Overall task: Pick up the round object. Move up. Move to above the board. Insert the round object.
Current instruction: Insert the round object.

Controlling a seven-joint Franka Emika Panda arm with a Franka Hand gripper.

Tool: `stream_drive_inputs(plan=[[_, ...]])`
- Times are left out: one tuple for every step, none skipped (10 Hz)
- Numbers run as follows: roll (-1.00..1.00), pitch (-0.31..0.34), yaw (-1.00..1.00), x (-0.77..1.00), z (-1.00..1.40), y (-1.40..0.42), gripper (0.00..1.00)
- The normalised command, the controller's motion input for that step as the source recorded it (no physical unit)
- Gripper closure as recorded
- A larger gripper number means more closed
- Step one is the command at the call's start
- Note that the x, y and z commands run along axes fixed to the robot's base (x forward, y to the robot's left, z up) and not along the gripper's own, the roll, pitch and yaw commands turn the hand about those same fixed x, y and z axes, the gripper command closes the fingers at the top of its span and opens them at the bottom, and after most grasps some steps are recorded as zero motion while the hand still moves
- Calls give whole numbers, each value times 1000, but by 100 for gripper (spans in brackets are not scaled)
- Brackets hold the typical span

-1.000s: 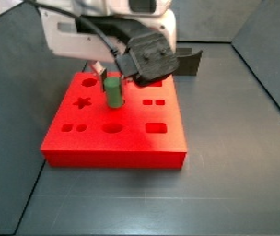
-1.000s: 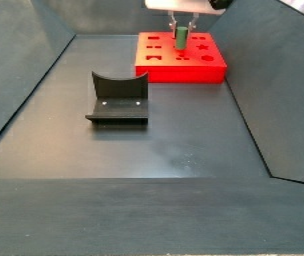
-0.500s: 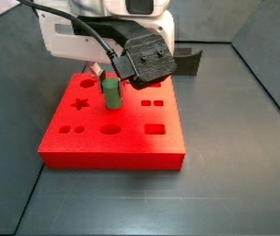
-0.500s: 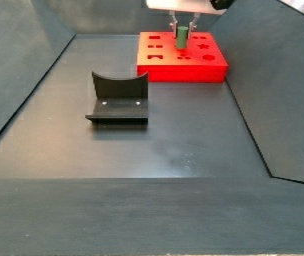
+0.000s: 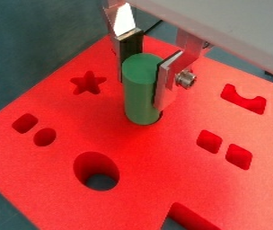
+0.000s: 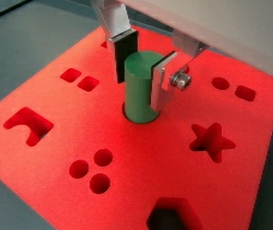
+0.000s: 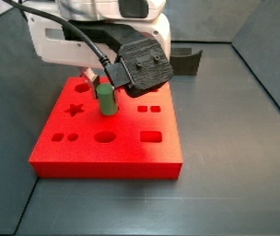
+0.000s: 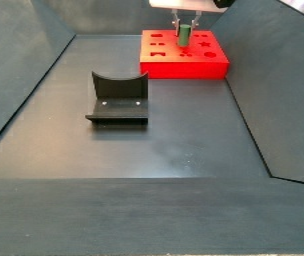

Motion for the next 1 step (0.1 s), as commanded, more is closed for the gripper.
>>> stream_drive_inputs(plan=[[0, -54, 0, 0, -20, 0, 100]])
